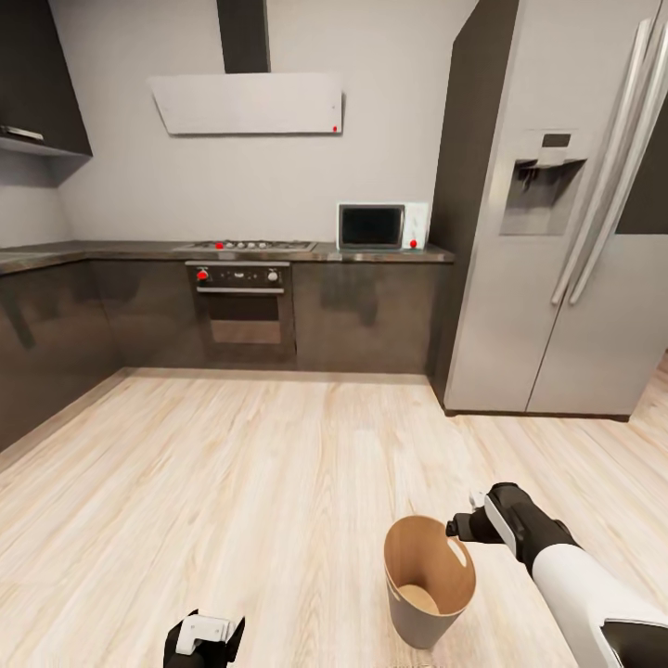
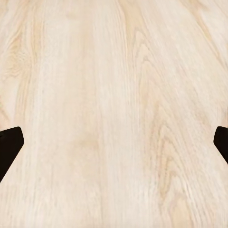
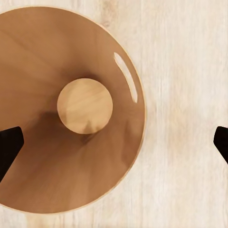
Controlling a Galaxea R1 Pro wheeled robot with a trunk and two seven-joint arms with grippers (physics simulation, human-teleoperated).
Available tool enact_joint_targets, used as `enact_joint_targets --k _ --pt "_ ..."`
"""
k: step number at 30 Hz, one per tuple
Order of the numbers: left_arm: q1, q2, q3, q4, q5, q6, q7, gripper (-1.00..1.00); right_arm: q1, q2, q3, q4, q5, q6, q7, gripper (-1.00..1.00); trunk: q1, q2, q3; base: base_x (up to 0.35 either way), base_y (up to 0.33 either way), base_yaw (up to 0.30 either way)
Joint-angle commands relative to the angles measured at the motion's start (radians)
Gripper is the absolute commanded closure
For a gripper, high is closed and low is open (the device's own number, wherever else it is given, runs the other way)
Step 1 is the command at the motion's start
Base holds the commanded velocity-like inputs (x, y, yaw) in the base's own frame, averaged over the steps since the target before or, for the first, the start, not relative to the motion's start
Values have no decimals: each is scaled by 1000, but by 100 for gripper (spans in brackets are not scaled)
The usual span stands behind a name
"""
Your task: Put the three can of soda from the living room inside the tash can in the kitchen.
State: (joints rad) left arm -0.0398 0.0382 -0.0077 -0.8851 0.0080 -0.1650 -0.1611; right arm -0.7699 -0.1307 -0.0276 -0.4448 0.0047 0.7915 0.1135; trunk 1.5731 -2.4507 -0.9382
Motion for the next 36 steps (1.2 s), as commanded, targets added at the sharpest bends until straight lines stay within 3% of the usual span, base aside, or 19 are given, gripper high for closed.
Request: enact_joint_targets --k 1,7,29,36 --pt "0 0 0 0 1 0 0 -100 0 -1 0 0 0 0 0 -100 4 -7 -3 0 0 0" --pt "0 0 -1 0 1 0 0 -100 0 -6 -1 0 0 0 0 -100 27 -49 -22 0 0 0" --pt "2 0 8 -18 6 -9 1 -100 0 -8 0 0 0 0 1 -100 27 -49 -26 57 0 0" --pt "2 0 8 -16 6 -2 2 -100 0 -8 0 0 0 0 1 -100 31 -51 -53 3 0 0"
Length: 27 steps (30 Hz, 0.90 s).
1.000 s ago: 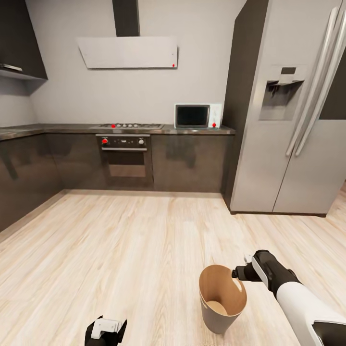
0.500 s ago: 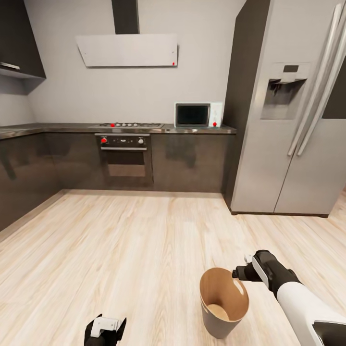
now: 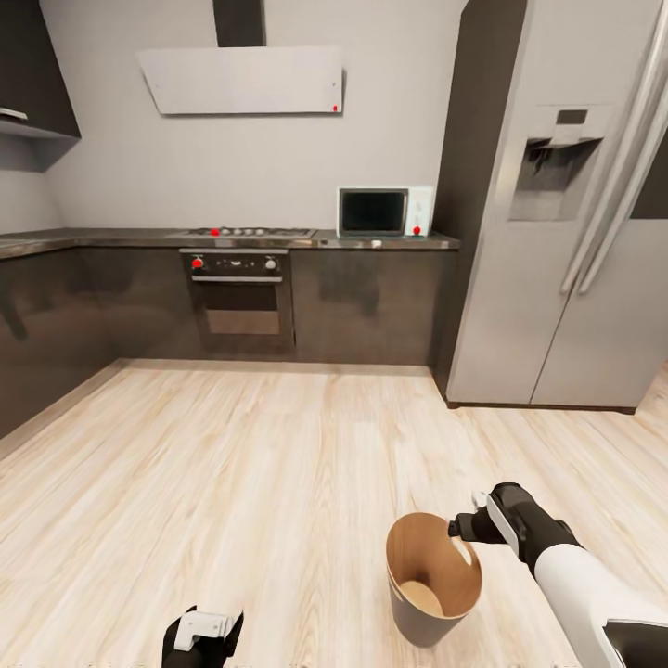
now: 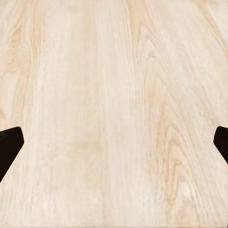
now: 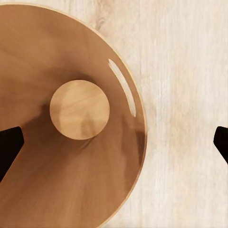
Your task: Put the three can of soda from the living room inside the tash can in the kitchen.
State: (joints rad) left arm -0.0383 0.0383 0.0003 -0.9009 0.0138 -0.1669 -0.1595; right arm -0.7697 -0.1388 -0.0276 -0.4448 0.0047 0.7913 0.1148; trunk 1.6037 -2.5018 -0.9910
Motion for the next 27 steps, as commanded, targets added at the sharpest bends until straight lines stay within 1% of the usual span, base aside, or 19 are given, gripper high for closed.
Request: enact_joint_targets --k 1,17,27 --pt "0 0 0 0 0 0 0 -100 0 0 0 0 0 0 0 -100 0 0 -4 0 0 0" --pt "0 0 -3 2 0 2 -1 -100 0 3 0 1 0 0 0 -100 8 -4 -66 0 0 0" --pt "0 0 -2 0 -1 1 -1 -100 0 5 0 2 0 0 0 -100 8 -4 -66 0 -6 0"
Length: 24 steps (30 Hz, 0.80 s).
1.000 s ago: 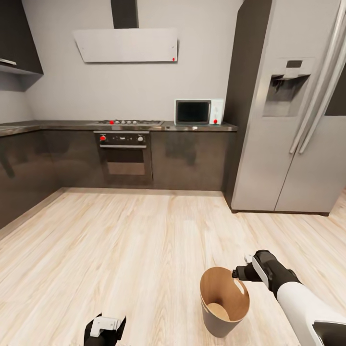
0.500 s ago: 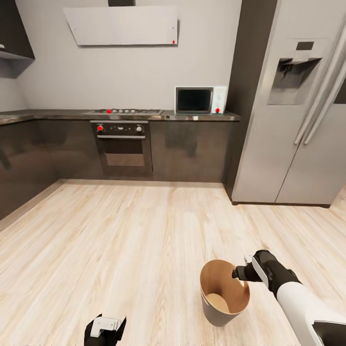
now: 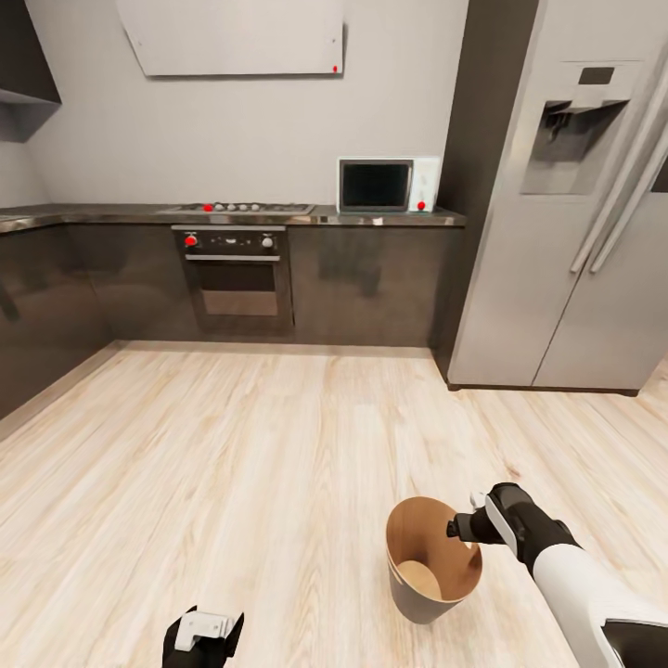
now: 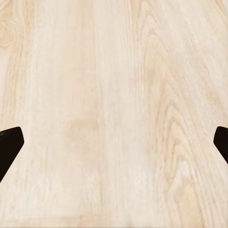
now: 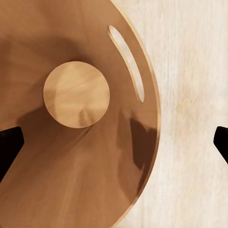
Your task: Put the three can of soda from the living room inside the tash can in the kitchen.
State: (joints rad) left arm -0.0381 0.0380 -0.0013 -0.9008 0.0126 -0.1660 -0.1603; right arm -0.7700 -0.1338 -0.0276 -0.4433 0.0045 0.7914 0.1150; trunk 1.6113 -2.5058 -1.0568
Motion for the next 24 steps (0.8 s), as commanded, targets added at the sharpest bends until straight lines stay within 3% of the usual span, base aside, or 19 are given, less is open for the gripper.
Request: enact_joint_targets --k 1,16,24 --pt "0 0 0 0 0 1 0 -100 0 0 0 0 0 0 0 -100 0 0 0 0 -51 0" --pt "1 0 3 -3 1 -8 1 -100 0 1 1 0 0 0 0 -100 0 0 0 26 -34 0" --pt "0 0 0 0 6 0 0 -100 0 0 0 0 0 -1 0 -100 4 -2 -31 0 0 0"
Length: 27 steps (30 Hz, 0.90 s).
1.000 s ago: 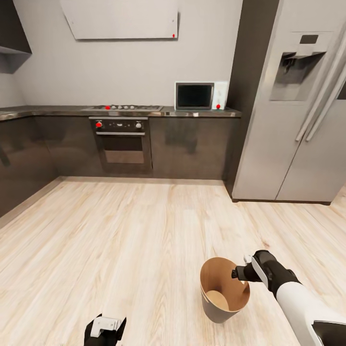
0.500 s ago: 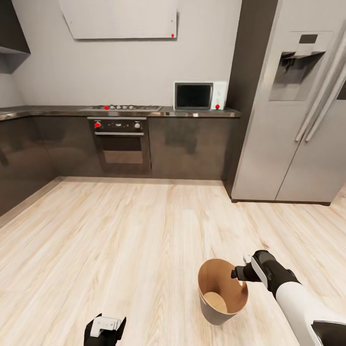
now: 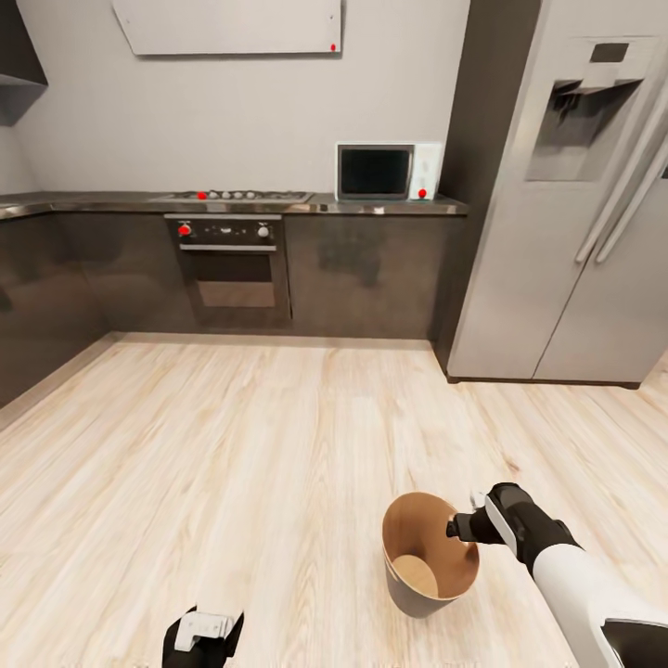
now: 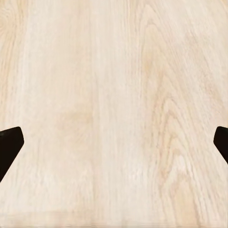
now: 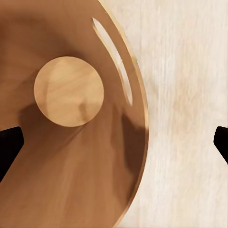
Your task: Put the three can of soda from the living room inside the tash can in the kitchen.
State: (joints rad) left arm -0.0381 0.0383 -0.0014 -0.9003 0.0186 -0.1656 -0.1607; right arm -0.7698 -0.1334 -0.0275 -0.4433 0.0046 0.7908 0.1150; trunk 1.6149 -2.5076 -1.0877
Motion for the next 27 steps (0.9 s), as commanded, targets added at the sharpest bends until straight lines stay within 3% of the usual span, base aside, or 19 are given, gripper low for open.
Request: enact_joint_targets --k 1,7,27 --pt "0 0 -1 0 0 1 0 -100 0 1 0 0 0 0 0 -100 0 0 -4 0 0 0" --pt "0 0 -1 -1 1 1 0 -100 0 3 1 0 0 -1 0 -100 3 -2 -27 0 0 0" --pt "4 0 2 -10 -5 -10 0 -100 0 3 15 44 0 -50 0 -100 3 -2 -27 25 -69 0"
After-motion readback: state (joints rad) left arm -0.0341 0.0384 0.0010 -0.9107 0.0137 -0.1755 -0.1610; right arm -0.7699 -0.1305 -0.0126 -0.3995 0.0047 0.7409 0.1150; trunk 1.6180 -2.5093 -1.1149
